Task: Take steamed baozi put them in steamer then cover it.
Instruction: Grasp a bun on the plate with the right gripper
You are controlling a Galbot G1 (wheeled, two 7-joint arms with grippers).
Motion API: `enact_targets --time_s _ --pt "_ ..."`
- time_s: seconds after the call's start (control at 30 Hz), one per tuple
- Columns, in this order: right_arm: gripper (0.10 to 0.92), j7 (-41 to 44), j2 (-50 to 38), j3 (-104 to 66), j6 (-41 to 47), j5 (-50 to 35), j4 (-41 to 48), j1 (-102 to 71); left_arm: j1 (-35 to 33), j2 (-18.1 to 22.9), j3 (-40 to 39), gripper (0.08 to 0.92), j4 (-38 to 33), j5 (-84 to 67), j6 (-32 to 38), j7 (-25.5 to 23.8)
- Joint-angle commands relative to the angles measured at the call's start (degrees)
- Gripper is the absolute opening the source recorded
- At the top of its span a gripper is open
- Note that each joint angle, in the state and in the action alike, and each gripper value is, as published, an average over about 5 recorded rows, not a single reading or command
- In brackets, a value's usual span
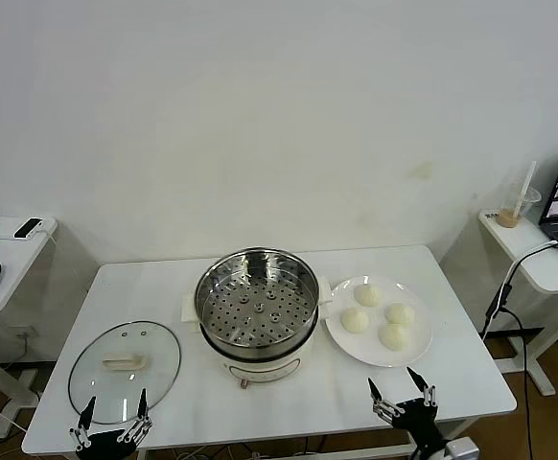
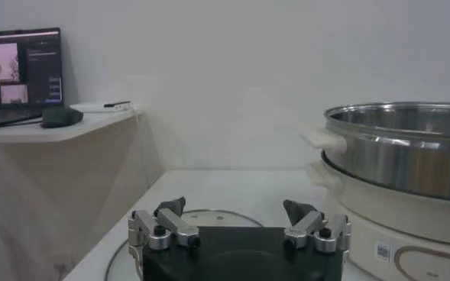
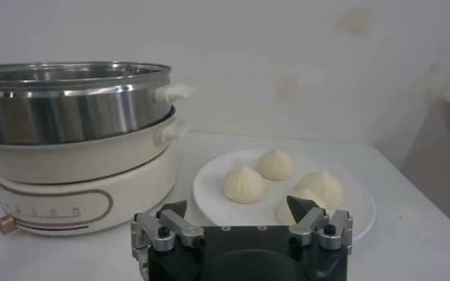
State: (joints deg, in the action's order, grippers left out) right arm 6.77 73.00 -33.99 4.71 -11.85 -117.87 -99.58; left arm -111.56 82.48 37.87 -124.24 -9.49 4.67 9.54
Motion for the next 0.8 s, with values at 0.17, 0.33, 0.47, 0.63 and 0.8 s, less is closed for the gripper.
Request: enact_targets --time_s 0.17,0.33,0.47,0.63,0.8 --pt "0.823 0.1 -1.4 -2.0 0.0 5.1 1.2 3.2 0.7 -0.4 0.2 0.823 -2.7 0.5 -8.7 2.4" --pt "0.823 0.5 -5.6 -5.3 1.0 12.6 3.9 9.2 1.6 -0.3 1.8 0.823 -2.7 3.4 -9.7 -0.4" --pt "0.823 3.2 -11.4 -6.6 2.7 17.9 7.8 15.4 2.3 -0.1 3.0 0.823 -1.8 7.5 -8.2 -3.2" --pt "0.823 10.0 -18.9 -5.1 3.3 26.0 15.0 25.2 2.8 0.2 3.6 0.823 -2.4 8.5 -8.0 -4.5" --pt "0.823 17.0 -24.5 2.8 3.9 32.7 22.6 38.5 3.4 0.6 4.2 0.823 -2.3 8.6 -7.5 -4.6"
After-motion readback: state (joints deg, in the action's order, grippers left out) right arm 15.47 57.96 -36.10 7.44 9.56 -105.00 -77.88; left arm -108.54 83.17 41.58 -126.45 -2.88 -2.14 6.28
